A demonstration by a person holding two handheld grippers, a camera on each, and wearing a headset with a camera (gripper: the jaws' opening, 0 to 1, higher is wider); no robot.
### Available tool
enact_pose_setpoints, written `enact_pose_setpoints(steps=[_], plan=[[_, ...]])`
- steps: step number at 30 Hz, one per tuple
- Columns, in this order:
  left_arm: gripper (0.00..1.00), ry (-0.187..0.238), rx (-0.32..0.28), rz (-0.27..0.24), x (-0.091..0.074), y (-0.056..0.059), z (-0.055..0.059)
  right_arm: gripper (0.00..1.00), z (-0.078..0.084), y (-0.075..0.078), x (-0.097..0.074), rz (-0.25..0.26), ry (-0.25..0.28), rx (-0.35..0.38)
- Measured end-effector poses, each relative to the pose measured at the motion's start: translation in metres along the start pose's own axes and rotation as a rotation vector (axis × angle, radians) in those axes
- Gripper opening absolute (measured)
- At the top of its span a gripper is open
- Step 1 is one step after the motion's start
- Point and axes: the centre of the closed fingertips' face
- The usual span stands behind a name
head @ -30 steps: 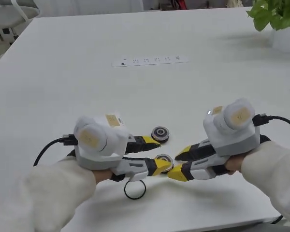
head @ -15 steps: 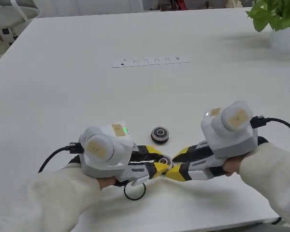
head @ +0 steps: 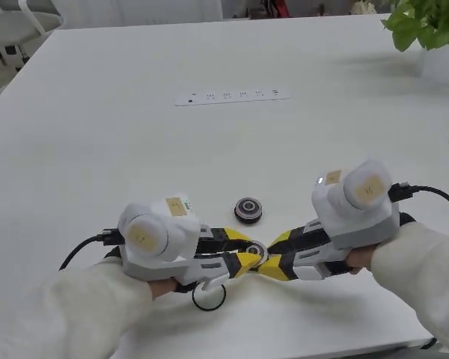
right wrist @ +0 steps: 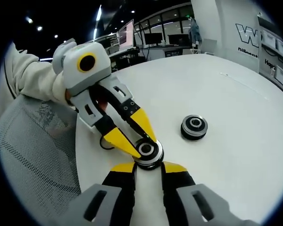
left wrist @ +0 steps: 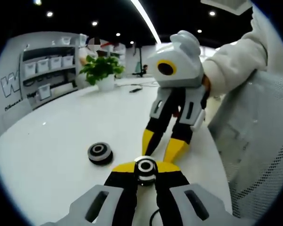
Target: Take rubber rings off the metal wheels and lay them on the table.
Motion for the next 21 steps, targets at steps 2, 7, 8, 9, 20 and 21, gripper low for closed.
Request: enact_pose_setpoints(steps=[2, 7, 8, 9, 20, 21], plan=[[0.15, 0.0, 0.001, -0.001, -0.0003, 0.0, -0.0002, 0.16, 0.0001, -0.0002, -0.0004, -0.001, -0.002, -0.005], [0.14, 0.003, 0.003, -0.004, -0.0012, -0.0001, -0.0001, 0.05, 0.0035, 0.0024, -0.0022, 0.006, -0.016, -0.024], [0.14, 0.004, 0.002, -0.003, -0.0013, 0.0, -0.0001, 0.03, 0.0032, 0.0033, -0.003, 0.009, -0.013, -0.016], [0.14, 0.004, 0.001, -0.004, -0.0014, 0.0, -0.0004, 0.02, 0.0023, 0.0047, -0.003, 0.017, -0.011, -0.017], [0.14, 0.008, -0.002, -0.01, -0.0018, 0.0002, -0.0005, 0.01, 0.0033, 0.0057, -0.0014, 0.025, -0.026, 0.028], [0.14, 0.009, -0.004, -0.01, -0.0016, -0.0003, -0.0004, 0.01, 0.0035, 0.006, -0.0015, 0.025, -0.027, 0.031]])
Point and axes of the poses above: the centre of the closed fingertips' face, and the gripper's own axes: x roughly forward along the fingers, y roughly to its right, z roughly out of its underside, and after that the axes turned 5 degrees about x, right-handed
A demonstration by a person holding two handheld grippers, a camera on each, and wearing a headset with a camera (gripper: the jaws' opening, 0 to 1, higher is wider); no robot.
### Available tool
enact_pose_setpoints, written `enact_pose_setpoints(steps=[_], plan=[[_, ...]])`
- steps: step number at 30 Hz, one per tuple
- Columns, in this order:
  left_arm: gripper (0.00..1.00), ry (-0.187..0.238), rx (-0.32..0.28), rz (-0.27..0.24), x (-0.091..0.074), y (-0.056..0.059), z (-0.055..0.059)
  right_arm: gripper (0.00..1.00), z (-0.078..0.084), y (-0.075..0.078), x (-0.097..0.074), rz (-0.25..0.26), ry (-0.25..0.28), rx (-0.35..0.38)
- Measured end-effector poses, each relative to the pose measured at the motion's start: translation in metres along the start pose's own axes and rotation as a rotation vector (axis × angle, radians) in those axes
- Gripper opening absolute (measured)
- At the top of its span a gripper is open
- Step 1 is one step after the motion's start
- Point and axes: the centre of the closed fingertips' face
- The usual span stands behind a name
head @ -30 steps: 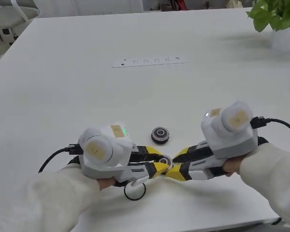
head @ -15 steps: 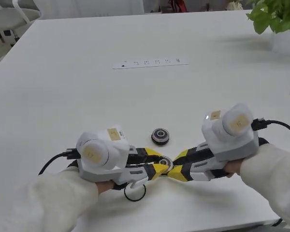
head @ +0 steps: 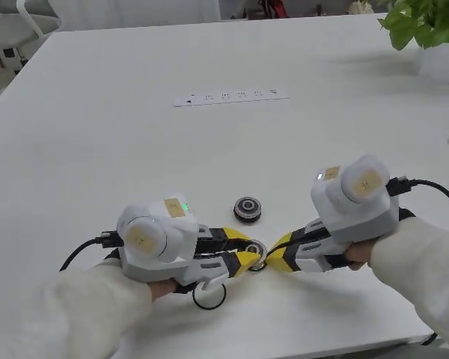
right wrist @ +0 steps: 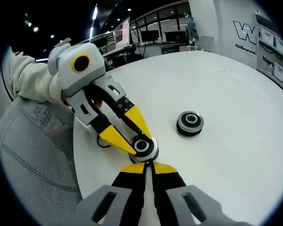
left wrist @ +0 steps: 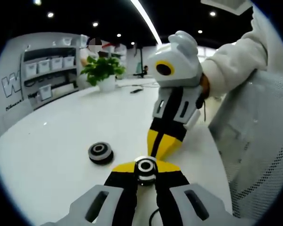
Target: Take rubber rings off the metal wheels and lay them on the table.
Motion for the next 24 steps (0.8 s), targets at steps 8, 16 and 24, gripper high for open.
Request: enact_pose_setpoints(steps=[8, 16, 24], plan=[[0.15, 0.01, -0.012, -0.005, -0.0002, 0.0003, 0.0003, 0.0, 0.0017, 0.0017, -0.0009, -0.003, 0.0, 0.07], [0.15, 0.018, -0.011, -0.003, -0.0008, 0.0005, 0.0005, 0.0, 0.0016, 0.0039, -0.0014, -0.003, -0.001, 0.166], [0.15, 0.017, -0.007, 0.002, -0.0007, 0.0009, 0.0005, 0.0, 0.0015, 0.0072, -0.0032, 0.001, 0.004, 0.257]])
Point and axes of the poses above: the centre of the closed fingertips' face, and the gripper's own axes: x roughly forward along the fingers, y roughly to its right, z roughly out of its underside, and after that the axes turned 5 degrees about x, right-handed
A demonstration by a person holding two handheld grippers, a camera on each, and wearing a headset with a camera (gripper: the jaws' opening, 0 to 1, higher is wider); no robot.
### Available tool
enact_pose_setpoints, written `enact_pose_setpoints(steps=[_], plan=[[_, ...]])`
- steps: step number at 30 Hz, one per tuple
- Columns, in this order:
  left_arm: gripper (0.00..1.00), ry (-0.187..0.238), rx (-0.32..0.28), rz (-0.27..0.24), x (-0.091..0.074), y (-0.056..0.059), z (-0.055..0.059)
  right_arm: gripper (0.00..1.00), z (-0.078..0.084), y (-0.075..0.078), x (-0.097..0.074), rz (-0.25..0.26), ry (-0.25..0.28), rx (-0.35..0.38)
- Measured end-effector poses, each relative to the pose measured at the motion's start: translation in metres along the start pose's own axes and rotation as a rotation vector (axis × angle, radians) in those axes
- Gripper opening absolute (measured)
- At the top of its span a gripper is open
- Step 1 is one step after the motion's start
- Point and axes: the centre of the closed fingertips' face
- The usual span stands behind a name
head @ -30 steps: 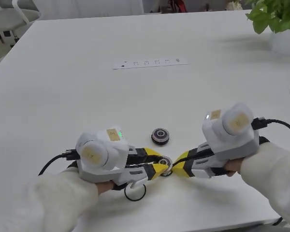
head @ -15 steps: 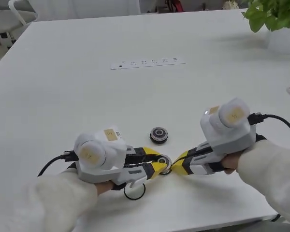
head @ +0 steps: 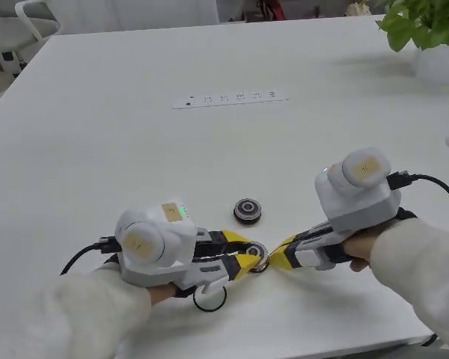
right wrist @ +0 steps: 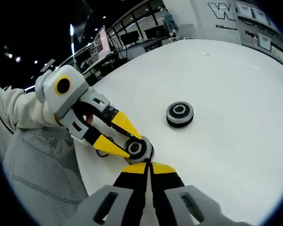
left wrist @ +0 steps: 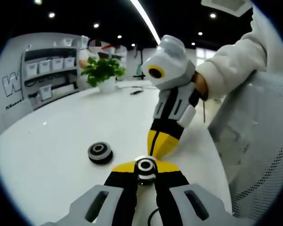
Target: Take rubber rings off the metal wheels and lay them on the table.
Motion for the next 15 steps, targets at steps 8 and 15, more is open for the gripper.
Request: enact_pose_setpoints(steps=[8, 15], plan=[[0.14, -0.002, 0.003, -0.001, 0.0004, 0.0002, -0.0001, 0.0, -0.0016, 0.001, -0.0044, 0.006, 0.014, 0.072], [0.14, -0.006, 0.006, -0.003, 0.0005, -0.0001, 0.0004, 0.0, -0.0078, 0.0009, -0.0083, -0.006, 0.044, 0.122]])
Point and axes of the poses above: the centre of the closed fingertips' face, and the gripper's own axes: x roughly forward along the fingers, y roughly to its right, z roughly out of its underside, and after that the axes turned 5 degrees about x, right-handed
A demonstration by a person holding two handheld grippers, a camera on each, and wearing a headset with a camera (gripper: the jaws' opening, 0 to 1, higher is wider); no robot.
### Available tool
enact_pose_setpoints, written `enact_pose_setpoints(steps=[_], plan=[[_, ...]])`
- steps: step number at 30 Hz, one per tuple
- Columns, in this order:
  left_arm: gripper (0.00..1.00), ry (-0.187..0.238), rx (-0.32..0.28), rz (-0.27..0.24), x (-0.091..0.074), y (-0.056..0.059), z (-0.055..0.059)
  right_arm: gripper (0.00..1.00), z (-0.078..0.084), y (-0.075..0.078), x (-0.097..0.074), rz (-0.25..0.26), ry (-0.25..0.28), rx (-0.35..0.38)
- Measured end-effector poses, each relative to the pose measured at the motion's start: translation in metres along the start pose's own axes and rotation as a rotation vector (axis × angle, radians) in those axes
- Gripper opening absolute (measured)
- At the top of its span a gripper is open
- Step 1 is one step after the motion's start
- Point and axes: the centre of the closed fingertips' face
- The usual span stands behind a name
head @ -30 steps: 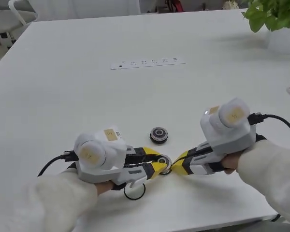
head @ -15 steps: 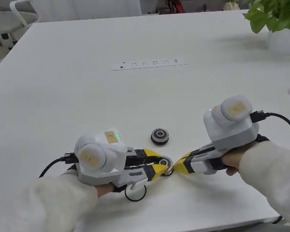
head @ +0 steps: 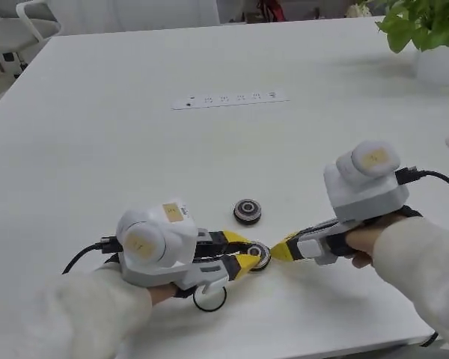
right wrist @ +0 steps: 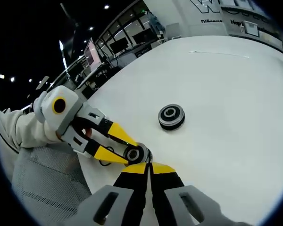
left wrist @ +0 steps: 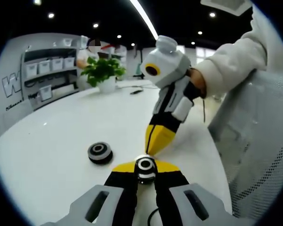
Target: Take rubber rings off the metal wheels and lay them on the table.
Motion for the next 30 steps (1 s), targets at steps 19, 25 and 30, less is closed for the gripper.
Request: enact_pose_setpoints(steps=[19, 25, 30], plan=[[0.14, -0.005, 0.011, 0.0, 0.0, 0.0, 0.0, 0.0, -0.003, -0.011, -0.002, -0.039, 0.023, 0.05], [0.14, -0.006, 0.01, 0.0, 0.0, 0.0, 0.0, 0.0, -0.029, -0.047, -0.008, -0.233, 0.137, 0.17], [0.14, -0.007, 0.012, -0.002, 0.0, 0.0, 0.0, 0.0, -0.042, -0.044, -0.007, -0.127, 0.174, 0.015]])
Point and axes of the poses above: the centre of the closed fingertips' face, and the gripper's own axes: x roughly forward along the fingers, y roughly to its right, z roughly out of its underside, and after that the axes turned 5 degrees about x, right-handed
